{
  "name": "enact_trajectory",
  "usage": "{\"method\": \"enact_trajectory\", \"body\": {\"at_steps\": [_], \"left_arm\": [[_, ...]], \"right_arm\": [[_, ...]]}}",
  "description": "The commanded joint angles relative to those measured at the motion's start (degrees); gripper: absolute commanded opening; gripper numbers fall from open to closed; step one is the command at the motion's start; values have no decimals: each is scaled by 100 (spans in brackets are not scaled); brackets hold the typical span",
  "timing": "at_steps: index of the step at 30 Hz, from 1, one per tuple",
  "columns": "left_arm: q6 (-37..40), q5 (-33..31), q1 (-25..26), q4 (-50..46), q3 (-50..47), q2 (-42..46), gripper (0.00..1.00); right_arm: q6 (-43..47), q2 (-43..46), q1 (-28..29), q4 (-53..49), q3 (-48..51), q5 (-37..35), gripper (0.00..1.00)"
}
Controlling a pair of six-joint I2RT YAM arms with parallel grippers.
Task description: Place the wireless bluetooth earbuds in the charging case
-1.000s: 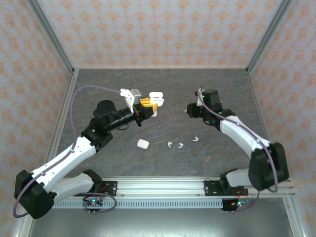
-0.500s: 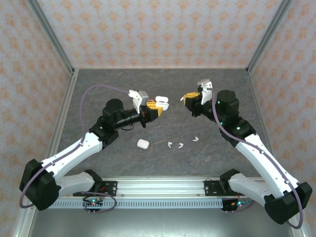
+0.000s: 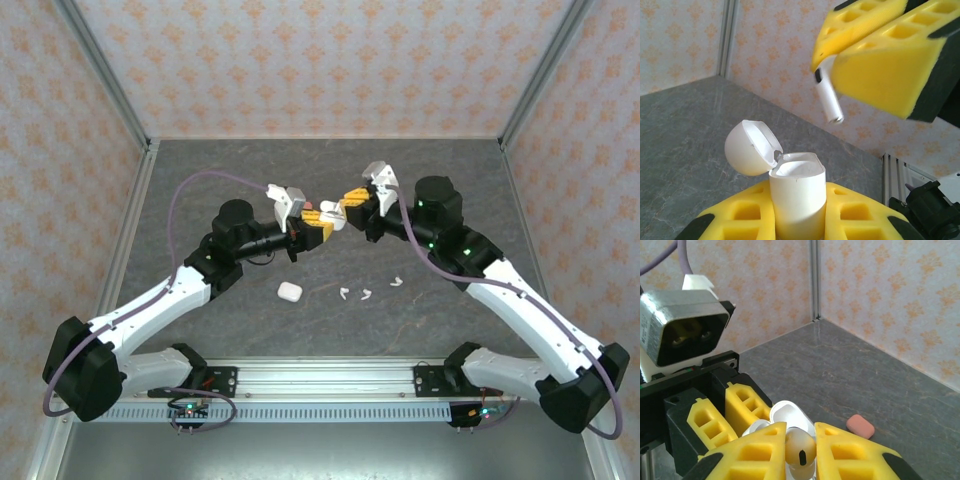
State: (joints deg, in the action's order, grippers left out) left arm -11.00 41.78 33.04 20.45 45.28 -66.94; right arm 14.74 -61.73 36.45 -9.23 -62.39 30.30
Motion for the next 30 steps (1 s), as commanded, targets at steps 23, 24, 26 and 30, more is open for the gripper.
{"method": "enact_trajectory", "body": {"at_steps": [23,24,26,30], "left_arm": [[52,201,41,205,210,5,0],[50,199,36,205,216,16,0],[61,199,37,207,210,23,0],[71,190,44,212,215,40,0]], "right_arm": [[270,-403,86,-428,-420,729,17],[288,-405,87,-494,-438,793,17],[318,-425,87,-629,-482,892,17],[346,-522,89,-944,-641,1152,17]]}}
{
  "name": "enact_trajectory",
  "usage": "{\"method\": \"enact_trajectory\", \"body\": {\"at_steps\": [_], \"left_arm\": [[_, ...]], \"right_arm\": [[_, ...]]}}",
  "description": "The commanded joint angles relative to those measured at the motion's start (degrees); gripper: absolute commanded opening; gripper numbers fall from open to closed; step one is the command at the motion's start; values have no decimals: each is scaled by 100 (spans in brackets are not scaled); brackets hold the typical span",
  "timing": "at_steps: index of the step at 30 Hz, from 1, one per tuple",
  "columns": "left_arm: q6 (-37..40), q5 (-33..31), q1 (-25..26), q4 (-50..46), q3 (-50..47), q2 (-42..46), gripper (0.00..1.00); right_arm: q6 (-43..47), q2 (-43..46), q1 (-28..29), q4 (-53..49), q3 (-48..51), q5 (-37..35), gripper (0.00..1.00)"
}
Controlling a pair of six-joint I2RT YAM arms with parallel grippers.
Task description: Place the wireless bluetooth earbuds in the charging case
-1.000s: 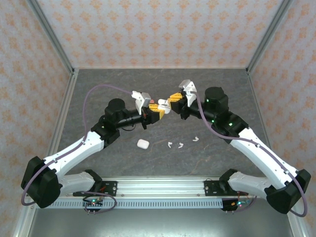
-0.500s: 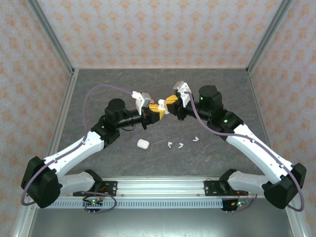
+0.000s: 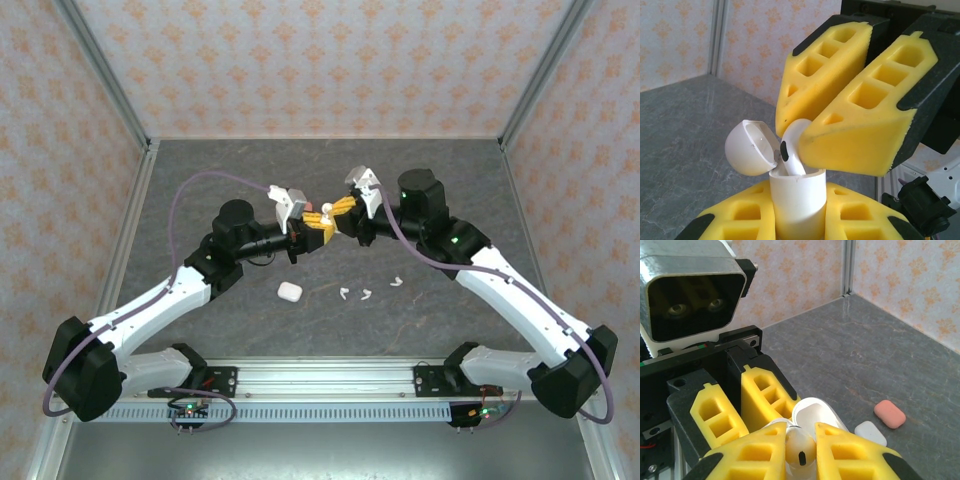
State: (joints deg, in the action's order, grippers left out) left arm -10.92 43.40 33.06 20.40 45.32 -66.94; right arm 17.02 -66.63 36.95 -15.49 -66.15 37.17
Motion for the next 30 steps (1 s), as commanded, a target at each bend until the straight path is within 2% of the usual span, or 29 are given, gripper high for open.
{"method": "enact_trajectory", "body": {"at_steps": [1,9,15,18,21,25,30], "left_arm": [[60,36,39,218,206,40,0],[83,24,35,219,170,101,0],[105,-24,35,239,114,181,0],[108,-106,42,299,67,216,0],[90,-204,34,410,4,258,0],[46,-458,37,563,-100,308,0],[40,-953,40,794,-264,468,0]], "right_arm": [[126,-59,40,-374,-311,520,17],[-39,-257,-73,-472,-634,992,27],[-328,-237,-305,-453,-922,1083,42],[-665,-180,-436,-346,-1086,1063,52],[-966,-155,-521,-355,-1198,792,58],[-1262,-151,-638,-675,-1225,62,61],[-1802,73,-886,-1119,-983,-830,62]]}}
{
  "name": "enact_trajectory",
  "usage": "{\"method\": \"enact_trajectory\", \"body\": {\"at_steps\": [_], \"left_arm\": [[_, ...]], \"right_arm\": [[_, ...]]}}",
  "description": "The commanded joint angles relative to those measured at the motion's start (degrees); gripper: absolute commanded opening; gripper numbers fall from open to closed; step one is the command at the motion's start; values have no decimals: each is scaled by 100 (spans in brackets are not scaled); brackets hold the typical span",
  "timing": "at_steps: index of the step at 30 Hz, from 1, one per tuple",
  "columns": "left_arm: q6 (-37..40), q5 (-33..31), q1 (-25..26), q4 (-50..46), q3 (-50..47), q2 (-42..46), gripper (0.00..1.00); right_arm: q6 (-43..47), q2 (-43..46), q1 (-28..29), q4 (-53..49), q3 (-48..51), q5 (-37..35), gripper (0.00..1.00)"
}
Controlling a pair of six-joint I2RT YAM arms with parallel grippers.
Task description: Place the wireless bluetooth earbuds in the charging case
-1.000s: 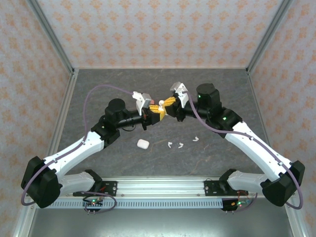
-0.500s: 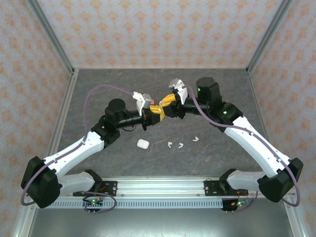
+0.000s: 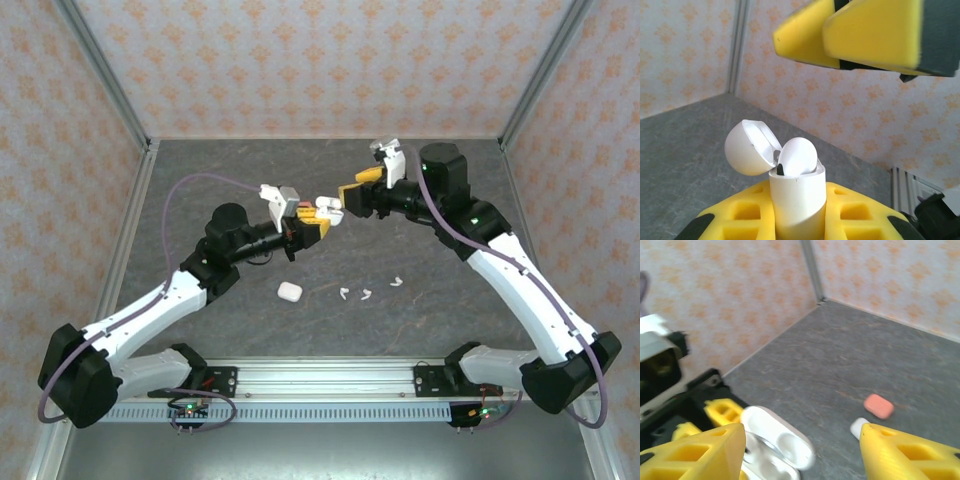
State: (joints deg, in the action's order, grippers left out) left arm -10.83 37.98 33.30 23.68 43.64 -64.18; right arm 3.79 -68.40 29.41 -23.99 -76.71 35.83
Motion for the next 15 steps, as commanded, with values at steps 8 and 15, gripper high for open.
{"method": "enact_trajectory", "body": {"at_steps": [8,15], "left_arm": [[122,-787,10,471,-57,406,0],[230,-840,11,304,80,477,0]], "right_arm": [[-1505,411,-643,-649,1077,-1689,62],[-2133,220,-816,-1106,2083,-2447,61]]}}
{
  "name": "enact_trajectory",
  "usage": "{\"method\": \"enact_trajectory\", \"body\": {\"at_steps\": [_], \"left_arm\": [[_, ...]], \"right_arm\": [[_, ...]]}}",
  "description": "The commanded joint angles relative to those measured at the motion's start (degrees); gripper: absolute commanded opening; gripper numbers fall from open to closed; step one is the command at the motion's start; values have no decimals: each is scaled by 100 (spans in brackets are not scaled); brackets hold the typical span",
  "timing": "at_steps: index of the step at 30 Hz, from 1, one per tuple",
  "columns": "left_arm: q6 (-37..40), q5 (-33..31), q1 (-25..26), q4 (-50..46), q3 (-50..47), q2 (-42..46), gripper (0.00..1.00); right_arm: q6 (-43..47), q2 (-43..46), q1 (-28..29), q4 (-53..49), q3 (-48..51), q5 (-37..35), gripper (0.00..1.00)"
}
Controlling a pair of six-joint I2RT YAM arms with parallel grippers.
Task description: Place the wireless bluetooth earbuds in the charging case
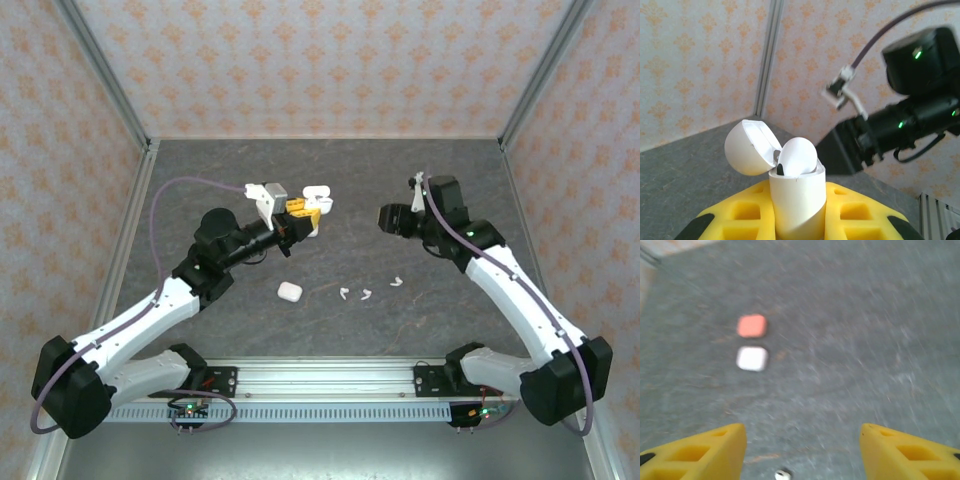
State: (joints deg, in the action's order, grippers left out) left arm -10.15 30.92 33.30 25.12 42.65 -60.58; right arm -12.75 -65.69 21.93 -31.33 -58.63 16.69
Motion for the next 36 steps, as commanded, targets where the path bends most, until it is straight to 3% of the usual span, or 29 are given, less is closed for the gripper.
{"method": "enact_trajectory", "body": {"at_steps": [1,7,15,28,36], "left_arm": [[163,-137,10,143,190,117,0],[180,-156,14,74,273,65,0],[198,-133,13,19,378,-81,0],[181,-145,11,36,383,-208,0],[198,-148,12,28,372,-232,0]], "right_arm": [[-560,-59,-97,-345,453,-545,61],[-902,-365,-142,-63,1300,-724,55],[-1221,-1092,-138,655,1793,-250,46],[-1041,-1556,-134,310,1745,-452,48],[-1028,-1845,242,100,1561,-878,48]]}}
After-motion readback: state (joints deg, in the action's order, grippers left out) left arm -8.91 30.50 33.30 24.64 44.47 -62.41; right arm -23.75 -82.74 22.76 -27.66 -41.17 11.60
